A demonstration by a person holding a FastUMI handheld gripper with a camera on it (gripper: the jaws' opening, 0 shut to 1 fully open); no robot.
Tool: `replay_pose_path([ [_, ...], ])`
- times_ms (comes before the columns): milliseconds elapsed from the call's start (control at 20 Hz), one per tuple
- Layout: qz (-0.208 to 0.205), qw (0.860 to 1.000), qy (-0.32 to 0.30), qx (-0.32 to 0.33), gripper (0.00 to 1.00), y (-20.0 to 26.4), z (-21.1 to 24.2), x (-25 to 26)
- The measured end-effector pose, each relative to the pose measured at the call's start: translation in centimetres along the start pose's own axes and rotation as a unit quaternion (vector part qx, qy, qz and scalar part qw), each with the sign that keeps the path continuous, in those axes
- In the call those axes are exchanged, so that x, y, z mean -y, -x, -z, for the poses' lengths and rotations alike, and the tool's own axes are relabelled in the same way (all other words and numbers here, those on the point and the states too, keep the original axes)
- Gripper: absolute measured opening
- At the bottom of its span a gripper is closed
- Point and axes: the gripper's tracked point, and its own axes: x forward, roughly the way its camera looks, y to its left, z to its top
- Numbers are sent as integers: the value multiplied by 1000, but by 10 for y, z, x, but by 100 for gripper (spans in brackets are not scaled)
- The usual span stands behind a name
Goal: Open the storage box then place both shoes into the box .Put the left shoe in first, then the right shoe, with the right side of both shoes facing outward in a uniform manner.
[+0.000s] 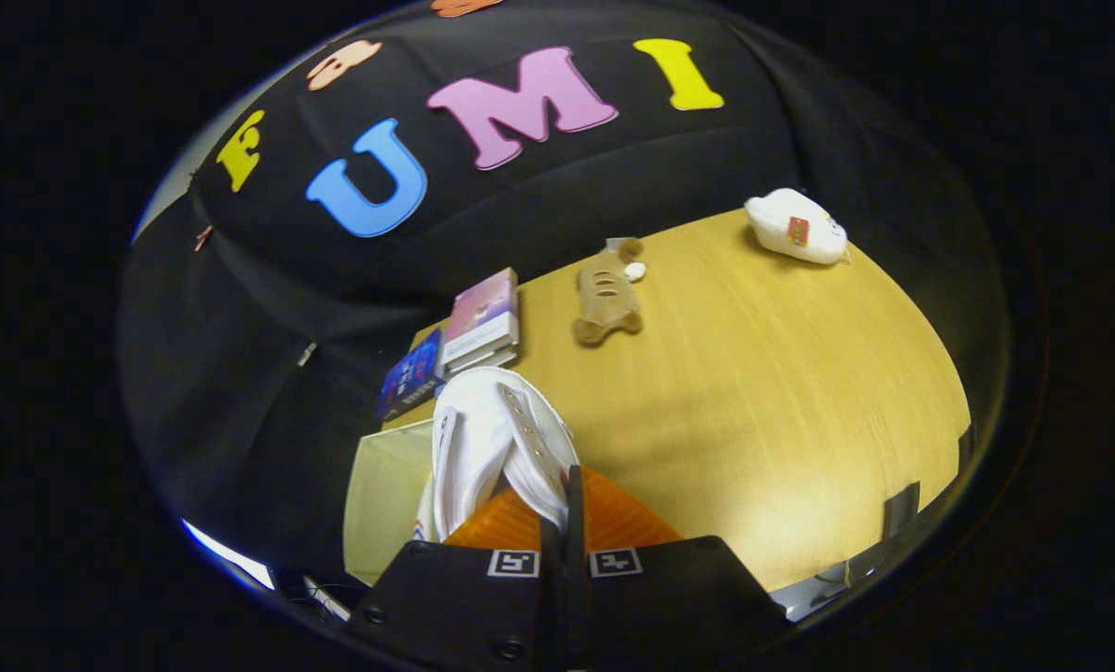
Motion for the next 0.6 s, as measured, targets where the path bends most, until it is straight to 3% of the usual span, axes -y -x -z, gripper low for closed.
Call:
replay_pose_path([
  [250, -3, 997, 4, -78, 5, -25, 37, -102],
  [400, 40, 994, 19, -100, 5, -51, 68, -125],
  [600, 113, 988, 49, -93, 5, -89, 99, -118],
])
